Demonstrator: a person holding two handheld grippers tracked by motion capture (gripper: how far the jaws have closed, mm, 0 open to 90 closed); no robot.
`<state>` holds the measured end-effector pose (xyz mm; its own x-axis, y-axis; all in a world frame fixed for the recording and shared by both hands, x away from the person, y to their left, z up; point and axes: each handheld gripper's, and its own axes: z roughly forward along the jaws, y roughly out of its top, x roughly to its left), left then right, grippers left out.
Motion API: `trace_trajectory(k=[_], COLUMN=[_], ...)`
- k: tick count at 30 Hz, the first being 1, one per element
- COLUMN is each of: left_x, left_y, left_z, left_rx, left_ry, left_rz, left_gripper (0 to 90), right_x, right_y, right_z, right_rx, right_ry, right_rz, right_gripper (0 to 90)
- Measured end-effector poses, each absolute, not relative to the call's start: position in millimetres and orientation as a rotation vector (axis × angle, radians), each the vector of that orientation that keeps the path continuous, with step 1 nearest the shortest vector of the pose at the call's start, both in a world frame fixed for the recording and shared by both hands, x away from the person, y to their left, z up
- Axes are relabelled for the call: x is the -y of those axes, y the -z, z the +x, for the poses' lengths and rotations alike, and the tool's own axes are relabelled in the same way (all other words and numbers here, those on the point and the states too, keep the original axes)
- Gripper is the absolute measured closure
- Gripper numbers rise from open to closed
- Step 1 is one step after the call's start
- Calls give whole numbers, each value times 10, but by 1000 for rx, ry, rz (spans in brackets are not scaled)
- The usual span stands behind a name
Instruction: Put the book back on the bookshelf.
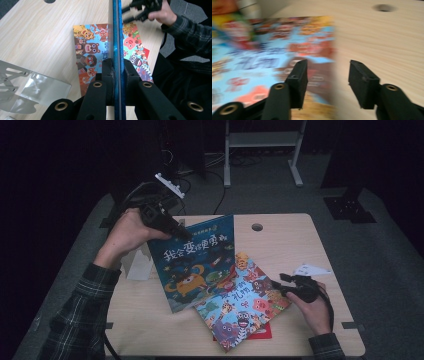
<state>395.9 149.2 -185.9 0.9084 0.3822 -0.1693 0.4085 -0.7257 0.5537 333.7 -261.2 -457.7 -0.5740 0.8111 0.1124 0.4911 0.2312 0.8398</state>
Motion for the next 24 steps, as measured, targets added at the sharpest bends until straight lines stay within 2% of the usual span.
trace_trajectory(k=[9, 24], left_x=[-1644, -2321], left_y=[1786, 1647], left_z=[3903, 3796], left_rx=[-567, -708], left_ry=[25, -46], left_rz=[2439, 2355], left_gripper=[825, 825], right_x=[3072, 3145], right_y=[4766, 4976], right_z=[3534, 3699], right_rx=[-2008, -2002], right_ry=[-1085, -983], right_rz=[1388, 1464], right_gripper=[333, 261])
